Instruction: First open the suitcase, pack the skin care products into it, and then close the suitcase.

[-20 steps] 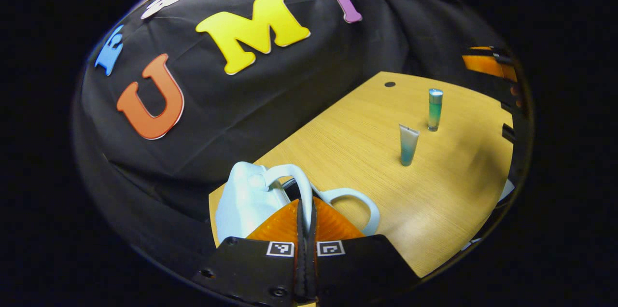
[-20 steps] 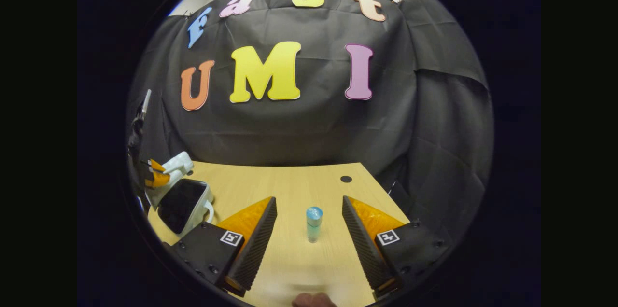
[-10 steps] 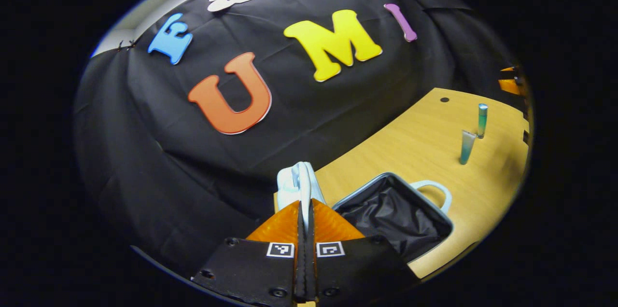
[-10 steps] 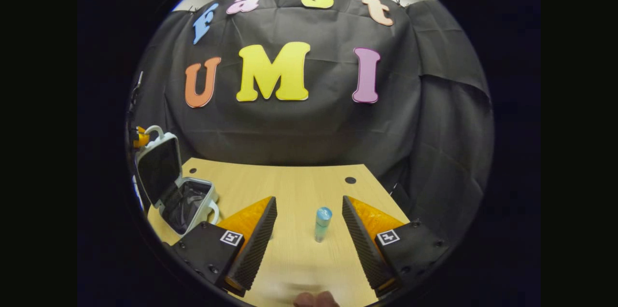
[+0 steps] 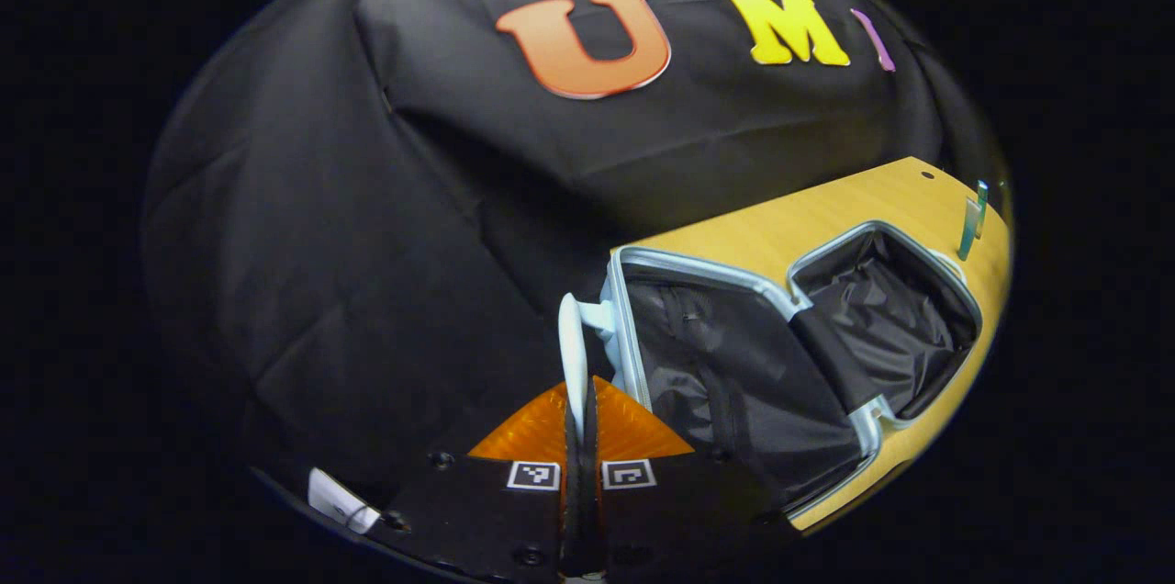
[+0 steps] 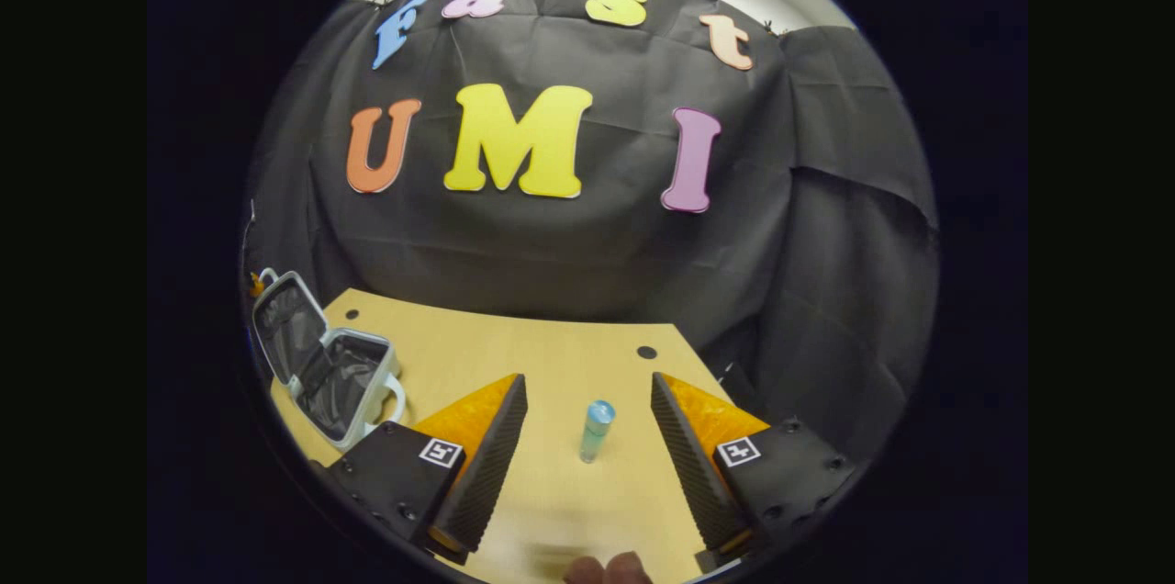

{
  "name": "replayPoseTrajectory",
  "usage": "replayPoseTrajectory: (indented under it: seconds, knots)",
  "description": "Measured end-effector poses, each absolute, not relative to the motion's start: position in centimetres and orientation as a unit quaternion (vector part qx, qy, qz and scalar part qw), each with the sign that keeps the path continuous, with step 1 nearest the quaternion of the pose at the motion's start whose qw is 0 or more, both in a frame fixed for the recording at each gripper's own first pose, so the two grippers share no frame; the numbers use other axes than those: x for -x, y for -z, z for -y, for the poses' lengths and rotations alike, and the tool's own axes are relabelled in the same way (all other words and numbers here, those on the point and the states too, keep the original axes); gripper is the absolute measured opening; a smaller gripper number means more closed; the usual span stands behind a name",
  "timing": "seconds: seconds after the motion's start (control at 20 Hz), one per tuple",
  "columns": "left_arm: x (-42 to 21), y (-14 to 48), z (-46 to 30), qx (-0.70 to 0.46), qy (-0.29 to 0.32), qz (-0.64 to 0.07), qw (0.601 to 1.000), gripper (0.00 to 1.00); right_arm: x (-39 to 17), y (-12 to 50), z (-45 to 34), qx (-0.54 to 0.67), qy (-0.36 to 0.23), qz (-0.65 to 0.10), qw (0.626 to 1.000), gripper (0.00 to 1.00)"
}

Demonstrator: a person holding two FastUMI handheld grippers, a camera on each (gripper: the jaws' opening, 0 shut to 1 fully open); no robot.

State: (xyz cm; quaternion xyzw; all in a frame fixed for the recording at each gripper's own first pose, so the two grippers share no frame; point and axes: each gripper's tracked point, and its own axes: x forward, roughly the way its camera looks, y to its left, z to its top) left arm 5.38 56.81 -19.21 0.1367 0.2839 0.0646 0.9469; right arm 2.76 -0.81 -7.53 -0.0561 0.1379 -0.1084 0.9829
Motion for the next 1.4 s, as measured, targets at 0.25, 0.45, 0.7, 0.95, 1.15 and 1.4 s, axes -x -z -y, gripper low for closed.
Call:
replayPoseTrajectory:
  seconds: [0.25,0.45,0.7,0.95,1.15,1.4]
  knots:
    - [-4.3,28.5,-58.7,-0.010,-0.047,-0.304,0.952,0.03,-1.6,8.2,3.0,0.062,0.163,-0.167,0.970,0.82]
    - [-4.1,29.3,-59.0,0.033,-0.038,-0.285,0.957,0.02,-1.7,9.3,1.5,0.058,0.159,-0.184,0.968,0.82]
    - [-3.2,28.9,-60.5,0.043,-0.081,-0.258,0.962,0.10,-1.3,10.1,0.7,0.053,0.154,-0.196,0.967,0.82]
    - [-1.3,24.1,-61.9,0.005,-0.133,-0.229,0.964,0.58,-1.1,10.7,0.5,0.035,0.140,-0.199,0.969,0.82]
    - [-1.0,14.8,-57.1,-0.025,-0.122,-0.160,0.979,0.89,-0.2,10.7,0.6,0.015,0.129,-0.188,0.974,0.81]
    - [-2.3,5.1,-41.7,-0.023,-0.053,-0.081,0.995,0.91,0.8,9.4,3.0,-0.020,0.121,-0.162,0.979,0.81]
